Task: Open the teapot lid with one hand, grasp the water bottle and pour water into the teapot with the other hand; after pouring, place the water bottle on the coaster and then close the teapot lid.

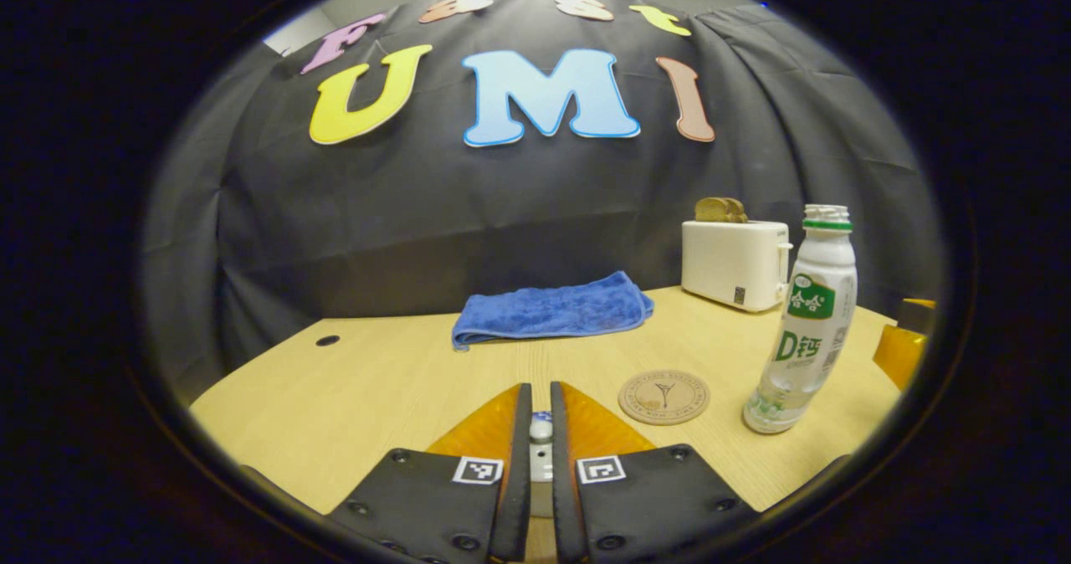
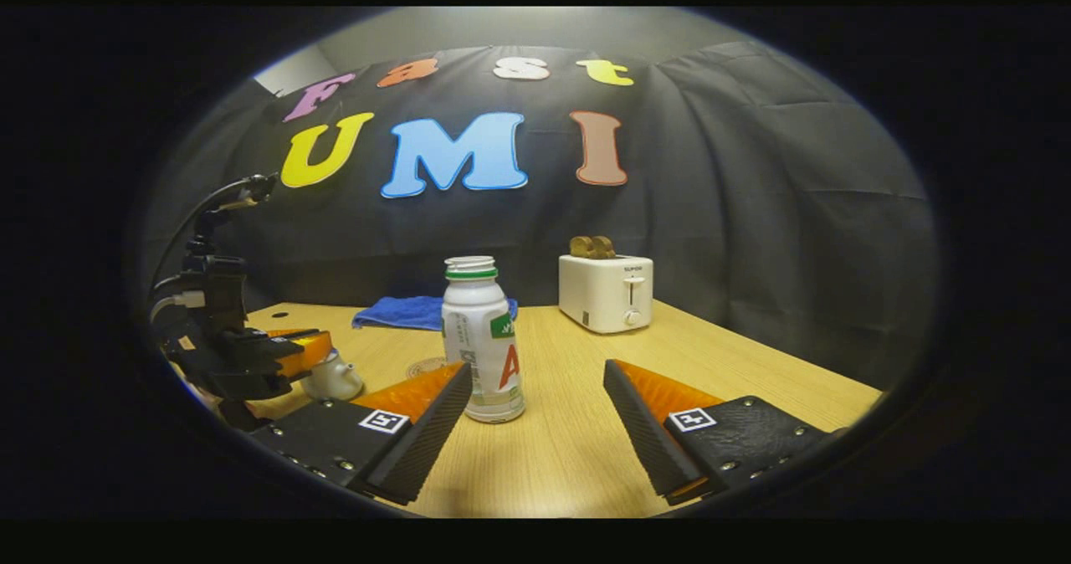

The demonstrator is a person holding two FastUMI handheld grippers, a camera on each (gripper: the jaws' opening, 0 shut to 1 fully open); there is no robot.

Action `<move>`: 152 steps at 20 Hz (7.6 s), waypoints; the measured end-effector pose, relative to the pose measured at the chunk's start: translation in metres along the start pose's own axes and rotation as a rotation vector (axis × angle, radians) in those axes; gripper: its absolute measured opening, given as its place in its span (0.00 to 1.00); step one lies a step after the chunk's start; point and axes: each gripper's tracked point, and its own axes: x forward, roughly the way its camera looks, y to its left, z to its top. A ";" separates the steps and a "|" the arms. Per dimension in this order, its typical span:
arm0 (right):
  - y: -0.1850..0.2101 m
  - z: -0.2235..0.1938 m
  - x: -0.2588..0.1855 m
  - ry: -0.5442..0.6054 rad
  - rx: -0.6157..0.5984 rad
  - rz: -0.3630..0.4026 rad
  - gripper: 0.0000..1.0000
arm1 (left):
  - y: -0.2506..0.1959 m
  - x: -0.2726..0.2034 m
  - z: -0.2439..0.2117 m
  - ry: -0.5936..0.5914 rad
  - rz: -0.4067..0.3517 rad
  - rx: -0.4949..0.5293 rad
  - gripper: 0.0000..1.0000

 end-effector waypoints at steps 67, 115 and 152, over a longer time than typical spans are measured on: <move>0.086 0.026 0.101 0.032 -0.750 0.112 0.72 | 0.207 -0.125 -0.014 -0.020 0.164 -0.194 0.10; 0.142 0.019 0.095 -0.222 -1.750 0.019 0.72 | 0.222 -0.129 -0.059 0.049 0.172 -0.239 0.11; 0.159 0.050 0.093 -0.335 -1.863 0.019 0.72 | 0.221 -0.128 -0.067 0.074 0.178 -0.244 0.10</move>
